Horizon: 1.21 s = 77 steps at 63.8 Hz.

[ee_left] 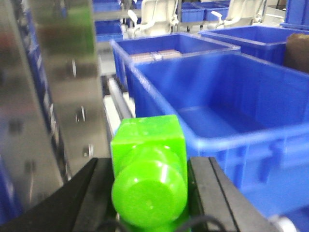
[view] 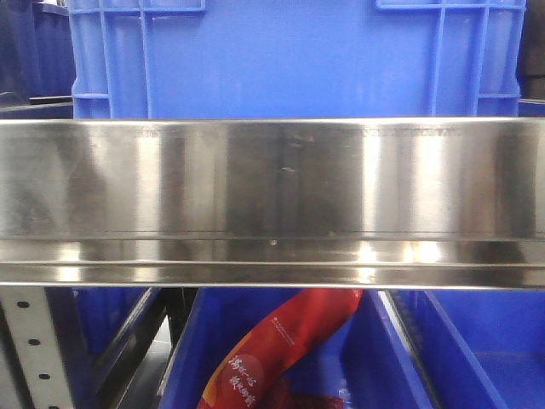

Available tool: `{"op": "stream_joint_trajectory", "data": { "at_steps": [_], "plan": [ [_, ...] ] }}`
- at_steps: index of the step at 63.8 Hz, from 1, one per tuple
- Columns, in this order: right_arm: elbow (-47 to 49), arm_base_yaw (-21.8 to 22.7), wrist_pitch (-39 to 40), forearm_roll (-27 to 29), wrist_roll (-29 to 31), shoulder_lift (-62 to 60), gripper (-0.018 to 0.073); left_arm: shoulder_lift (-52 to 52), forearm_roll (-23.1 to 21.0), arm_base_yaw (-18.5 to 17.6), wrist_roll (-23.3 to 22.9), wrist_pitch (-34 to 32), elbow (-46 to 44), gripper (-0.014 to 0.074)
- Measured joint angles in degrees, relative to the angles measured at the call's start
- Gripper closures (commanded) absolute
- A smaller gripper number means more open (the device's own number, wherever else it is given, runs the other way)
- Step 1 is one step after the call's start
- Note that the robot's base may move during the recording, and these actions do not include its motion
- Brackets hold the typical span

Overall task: Grab block from conveyor and place in blue bin
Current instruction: 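Lower both grippers with the bricks down into the blue bin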

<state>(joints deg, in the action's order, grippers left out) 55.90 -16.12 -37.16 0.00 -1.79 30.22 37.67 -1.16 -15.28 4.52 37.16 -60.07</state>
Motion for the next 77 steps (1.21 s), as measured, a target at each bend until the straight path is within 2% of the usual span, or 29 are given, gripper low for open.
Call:
{"op": "stream_joint_trajectory", "data": {
  "at_steps": [7, 22, 27, 38, 53, 58, 61, 68, 77],
  "plan": [
    [6.31, -3.47, 0.26, 0.43, 1.79, 5.81, 0.0721, 5.53, -0.22, -3.78, 1.51, -0.05, -6.31, 0.0707],
    [20.57, -13.25, 0.63, 0.87, 3.47, 22.63, 0.0721, 21.83, -0.68, -15.10, 2.33, 0.84, -21.83, 0.0707],
    [24.55, -15.32, 0.84, 0.87, 3.72, 28.59, 0.0721, 28.58, -0.76, -17.27, 2.33, 1.19, -26.28, 0.0707],
    [27.82, -16.11, 0.17, 0.98, 3.72, 39.00, 0.0721, 39.23, -0.89, -18.25, 2.46, 1.93, -32.11, 0.0707],
    [28.18, -16.14, -1.63, 0.98, 3.72, 47.59, 0.0721, 47.99, -0.89, -18.25, 2.46, 3.46, -33.24, 0.0704],
    [28.18, -16.14, -2.10, 0.98, 3.86, 49.09, 0.0719, 49.85, -0.89, -18.25, 2.46, 4.26, -33.24, 0.0669],
    [28.18, -16.14, -2.32, 0.98, 3.86, 49.72, 0.0705, 50.44, -0.89, -18.25, 2.46, 4.71, -33.24, 0.0615],
    [28.18, -16.14, -2.48, 0.98, 3.86, 50.07, 0.0559, 51.22, -0.89, -18.25, 2.46, 5.61, -33.24, 0.0437],
    [28.18, -16.14, -2.48, 0.98, 3.86, 50.07, 0.0204, 51.31, -1.65, -18.25, 2.46, 5.72, -33.28, 0.0184]
  ]
}}
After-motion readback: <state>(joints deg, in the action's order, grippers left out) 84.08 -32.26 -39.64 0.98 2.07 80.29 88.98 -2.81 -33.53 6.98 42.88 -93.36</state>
